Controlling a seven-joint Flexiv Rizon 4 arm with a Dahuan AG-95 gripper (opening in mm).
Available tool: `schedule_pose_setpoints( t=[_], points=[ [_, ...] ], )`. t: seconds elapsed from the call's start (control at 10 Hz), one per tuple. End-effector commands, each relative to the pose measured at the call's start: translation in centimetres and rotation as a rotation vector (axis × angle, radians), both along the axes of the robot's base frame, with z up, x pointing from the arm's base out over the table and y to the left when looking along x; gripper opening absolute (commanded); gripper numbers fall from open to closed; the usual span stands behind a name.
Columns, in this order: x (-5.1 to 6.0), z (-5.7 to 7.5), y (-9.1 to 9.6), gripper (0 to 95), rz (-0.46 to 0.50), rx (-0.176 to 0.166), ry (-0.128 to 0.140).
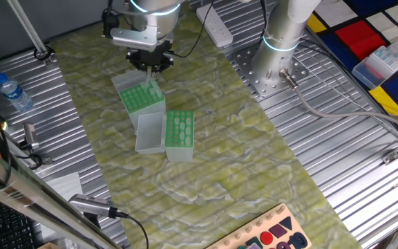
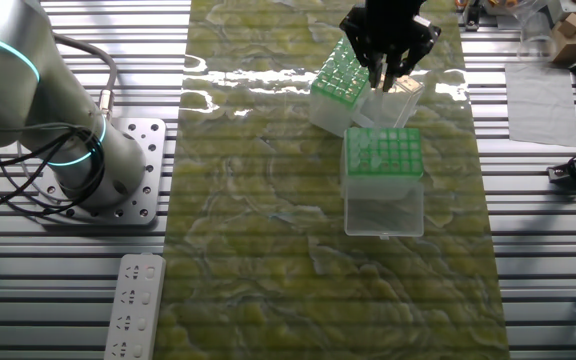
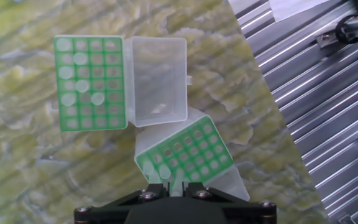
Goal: Transfer all large pipette tips from one holder to another
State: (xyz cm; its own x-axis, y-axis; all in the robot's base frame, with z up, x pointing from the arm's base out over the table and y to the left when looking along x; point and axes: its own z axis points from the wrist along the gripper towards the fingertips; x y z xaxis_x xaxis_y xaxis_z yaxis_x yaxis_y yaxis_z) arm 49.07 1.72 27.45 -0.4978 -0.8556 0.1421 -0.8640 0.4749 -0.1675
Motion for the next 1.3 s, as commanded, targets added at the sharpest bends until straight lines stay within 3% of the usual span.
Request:
schedule_pose_setpoints(
  t=[0.1,0.4,0.7,1.0,1.1,1.3],
  points=[
    [0.0,-0.1,-0.1,0.0,0.007,0.01,-0.009],
    [0.2,-0.5,-0.4,0.0,0.025,0.038,-0.02],
    [0.4,-1.1,-0.8,0.0,0.061,0.062,-0.049],
    [0.4,-1.2,-0.9,0.0,0.075,0.061,-0.052],
    [0.4,-1.2,-0.9,19.0,0.077,0.06,-0.051],
    [0.5,-1.3,-0.8,19.0,0.083,0.06,-0.054]
  ],
)
